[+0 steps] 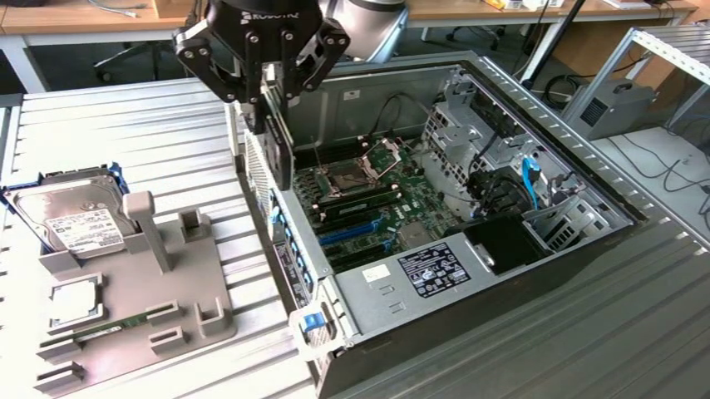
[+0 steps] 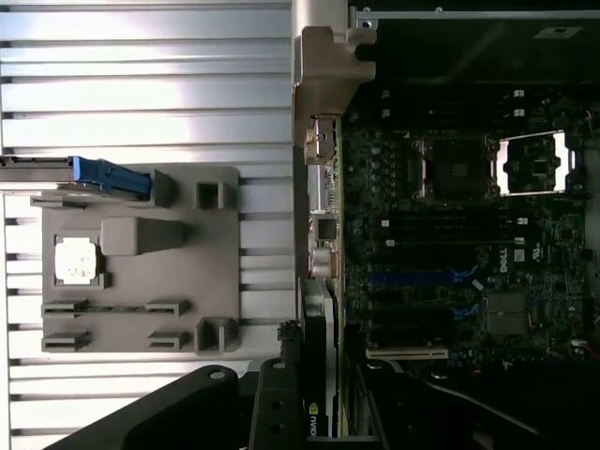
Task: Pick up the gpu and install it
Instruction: 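Pick up the gpu and move the gpu toward the slot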
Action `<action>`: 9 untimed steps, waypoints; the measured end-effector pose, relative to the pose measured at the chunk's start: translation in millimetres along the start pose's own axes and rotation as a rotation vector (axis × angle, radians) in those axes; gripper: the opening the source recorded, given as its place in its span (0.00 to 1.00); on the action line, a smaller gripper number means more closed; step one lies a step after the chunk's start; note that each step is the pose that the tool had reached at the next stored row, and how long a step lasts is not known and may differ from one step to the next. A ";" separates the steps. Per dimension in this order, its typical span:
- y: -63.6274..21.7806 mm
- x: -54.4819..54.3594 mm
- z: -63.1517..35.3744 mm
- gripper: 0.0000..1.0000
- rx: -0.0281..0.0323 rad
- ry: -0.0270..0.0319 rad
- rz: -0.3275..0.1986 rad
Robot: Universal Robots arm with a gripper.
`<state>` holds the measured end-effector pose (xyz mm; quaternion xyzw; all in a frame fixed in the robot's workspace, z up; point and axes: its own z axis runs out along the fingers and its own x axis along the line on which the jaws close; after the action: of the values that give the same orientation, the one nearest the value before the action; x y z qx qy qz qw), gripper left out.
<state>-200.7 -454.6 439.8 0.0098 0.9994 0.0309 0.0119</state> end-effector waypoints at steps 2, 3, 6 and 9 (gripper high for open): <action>0.6 -6.1 0.2 0.27 0.0000 0.0000 0.000; 0.9 -9.0 0.3 0.27 0.0000 0.0000 0.000; 2.1 -17.7 0.5 0.27 0.0001 0.0000 0.000; 3.2 -26.3 0.8 0.27 0.0000 0.0000 0.000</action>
<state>-174.3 -451.8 439.8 0.0099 0.9994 0.0309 0.0119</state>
